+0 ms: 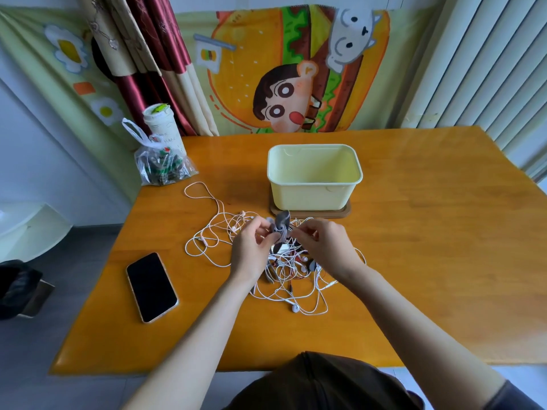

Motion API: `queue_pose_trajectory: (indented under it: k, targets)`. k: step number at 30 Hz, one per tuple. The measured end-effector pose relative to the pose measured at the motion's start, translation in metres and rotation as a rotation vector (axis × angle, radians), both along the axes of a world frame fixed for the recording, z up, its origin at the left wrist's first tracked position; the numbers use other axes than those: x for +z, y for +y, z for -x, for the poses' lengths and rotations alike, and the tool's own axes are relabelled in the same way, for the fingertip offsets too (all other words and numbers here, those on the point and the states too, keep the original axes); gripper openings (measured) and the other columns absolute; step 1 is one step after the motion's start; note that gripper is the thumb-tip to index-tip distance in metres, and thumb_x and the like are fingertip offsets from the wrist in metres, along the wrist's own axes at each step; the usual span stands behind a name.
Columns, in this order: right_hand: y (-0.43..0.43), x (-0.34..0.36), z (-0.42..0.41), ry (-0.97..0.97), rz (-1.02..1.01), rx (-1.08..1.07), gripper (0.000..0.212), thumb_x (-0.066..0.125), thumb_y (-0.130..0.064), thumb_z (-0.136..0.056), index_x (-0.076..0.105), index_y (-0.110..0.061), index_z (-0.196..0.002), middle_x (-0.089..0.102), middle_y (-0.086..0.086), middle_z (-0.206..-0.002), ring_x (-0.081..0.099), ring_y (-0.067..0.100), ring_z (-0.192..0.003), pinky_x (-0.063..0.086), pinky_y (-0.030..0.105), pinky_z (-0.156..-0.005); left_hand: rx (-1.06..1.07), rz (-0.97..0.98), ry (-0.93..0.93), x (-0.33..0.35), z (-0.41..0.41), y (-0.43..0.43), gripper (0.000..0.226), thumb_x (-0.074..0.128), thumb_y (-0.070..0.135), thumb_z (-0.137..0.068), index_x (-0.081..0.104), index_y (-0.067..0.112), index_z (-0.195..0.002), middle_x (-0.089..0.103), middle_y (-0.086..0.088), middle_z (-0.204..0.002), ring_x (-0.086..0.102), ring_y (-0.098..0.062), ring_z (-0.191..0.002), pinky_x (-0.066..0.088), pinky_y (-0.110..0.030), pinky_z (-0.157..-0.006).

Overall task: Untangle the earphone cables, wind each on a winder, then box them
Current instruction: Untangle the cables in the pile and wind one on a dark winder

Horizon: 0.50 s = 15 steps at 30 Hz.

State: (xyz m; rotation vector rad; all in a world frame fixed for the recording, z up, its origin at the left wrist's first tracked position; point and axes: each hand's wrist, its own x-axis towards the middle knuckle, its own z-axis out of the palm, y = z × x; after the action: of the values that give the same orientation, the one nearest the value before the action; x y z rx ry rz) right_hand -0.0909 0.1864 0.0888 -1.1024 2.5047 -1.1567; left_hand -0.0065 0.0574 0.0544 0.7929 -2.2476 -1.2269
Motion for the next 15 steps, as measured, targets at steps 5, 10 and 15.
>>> queue_pose_trajectory:
  k: [5, 10, 15]
  targets:
    - [0.004, 0.009, 0.023, -0.011, 0.053, -0.069, 0.014, 0.067, -0.028, -0.086, 0.064, -0.018, -0.075, 0.059, -0.009, -0.069, 0.050, 0.000, -0.060, 0.037, 0.009, -0.054, -0.219, -0.020, -0.135, -0.002, -0.007, 0.000, 0.015, 0.069, 0.014, -0.085, 0.063, 0.020, -0.097, 0.063, 0.010, -0.087, 0.056, -0.002, -0.076, 0.047, -0.017, -0.067]
    - [0.006, 0.011, 0.037, -0.103, 0.103, -0.136, 0.014, 0.069, -0.023, -0.084, 0.065, -0.011, -0.079, 0.059, -0.007, -0.070, 0.051, -0.002, -0.061, 0.038, 0.004, -0.054, -0.402, -0.180, -0.174, -0.006, -0.014, 0.007, 0.023, 0.070, 0.013, -0.084, 0.061, 0.033, -0.091, 0.064, 0.017, -0.087, 0.062, -0.019, -0.083, 0.053, -0.032, -0.077]
    - [0.009, -0.006, 0.039, -0.148, 0.048, -0.152, 0.015, 0.069, -0.021, -0.085, 0.063, -0.012, -0.075, 0.057, -0.005, -0.065, 0.048, 0.001, -0.058, 0.037, 0.007, -0.051, -0.508, -0.297, -0.130, 0.000, -0.018, 0.009, 0.022, 0.066, 0.009, -0.087, 0.060, 0.029, -0.091, 0.063, 0.010, -0.088, 0.058, -0.012, -0.077, 0.051, -0.027, -0.074]
